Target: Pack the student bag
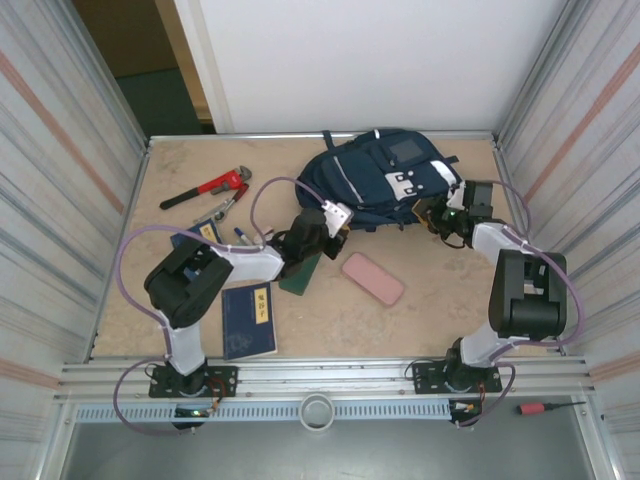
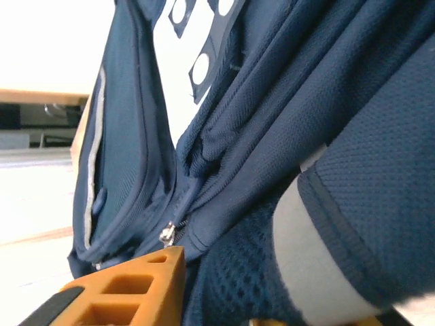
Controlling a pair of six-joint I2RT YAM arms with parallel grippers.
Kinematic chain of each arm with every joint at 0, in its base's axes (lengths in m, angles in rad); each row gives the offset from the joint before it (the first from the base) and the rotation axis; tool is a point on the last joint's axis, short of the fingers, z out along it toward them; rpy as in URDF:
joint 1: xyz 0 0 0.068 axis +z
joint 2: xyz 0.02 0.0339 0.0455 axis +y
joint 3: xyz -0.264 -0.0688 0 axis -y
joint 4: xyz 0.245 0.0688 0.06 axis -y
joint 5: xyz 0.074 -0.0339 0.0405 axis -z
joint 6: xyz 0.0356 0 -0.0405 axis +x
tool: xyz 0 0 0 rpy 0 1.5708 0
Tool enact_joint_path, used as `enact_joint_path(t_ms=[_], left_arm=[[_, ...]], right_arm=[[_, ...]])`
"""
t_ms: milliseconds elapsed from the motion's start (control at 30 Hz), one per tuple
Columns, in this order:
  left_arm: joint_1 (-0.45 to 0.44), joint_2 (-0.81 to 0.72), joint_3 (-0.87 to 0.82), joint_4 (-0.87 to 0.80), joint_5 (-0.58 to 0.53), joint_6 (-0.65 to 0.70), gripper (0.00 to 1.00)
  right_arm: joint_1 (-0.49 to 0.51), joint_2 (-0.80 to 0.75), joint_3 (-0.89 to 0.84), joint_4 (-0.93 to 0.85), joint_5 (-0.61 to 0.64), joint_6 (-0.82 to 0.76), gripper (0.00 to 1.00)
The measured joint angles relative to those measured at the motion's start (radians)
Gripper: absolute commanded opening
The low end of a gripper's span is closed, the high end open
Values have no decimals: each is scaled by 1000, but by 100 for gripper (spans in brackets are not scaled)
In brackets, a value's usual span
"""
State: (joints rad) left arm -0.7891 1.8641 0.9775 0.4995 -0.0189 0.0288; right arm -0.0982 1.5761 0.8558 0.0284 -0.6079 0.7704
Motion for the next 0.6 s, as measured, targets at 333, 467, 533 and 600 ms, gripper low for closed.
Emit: enact_joint_path(t_ms=[333, 467, 533, 600], left_arm=[[-24, 43, 35, -32, 1, 2, 0], [-24, 43, 35, -32, 1, 11, 0], [-24, 43, 35, -32, 1, 16, 0], [-24, 43, 35, -32, 1, 20, 0]], right_arm=[[72, -185, -204, 21, 104, 57, 80], [220, -216, -254, 76, 181, 135, 83], [286, -204, -257, 113, 220, 169, 83], [320, -171, -250, 161, 248, 199, 82]])
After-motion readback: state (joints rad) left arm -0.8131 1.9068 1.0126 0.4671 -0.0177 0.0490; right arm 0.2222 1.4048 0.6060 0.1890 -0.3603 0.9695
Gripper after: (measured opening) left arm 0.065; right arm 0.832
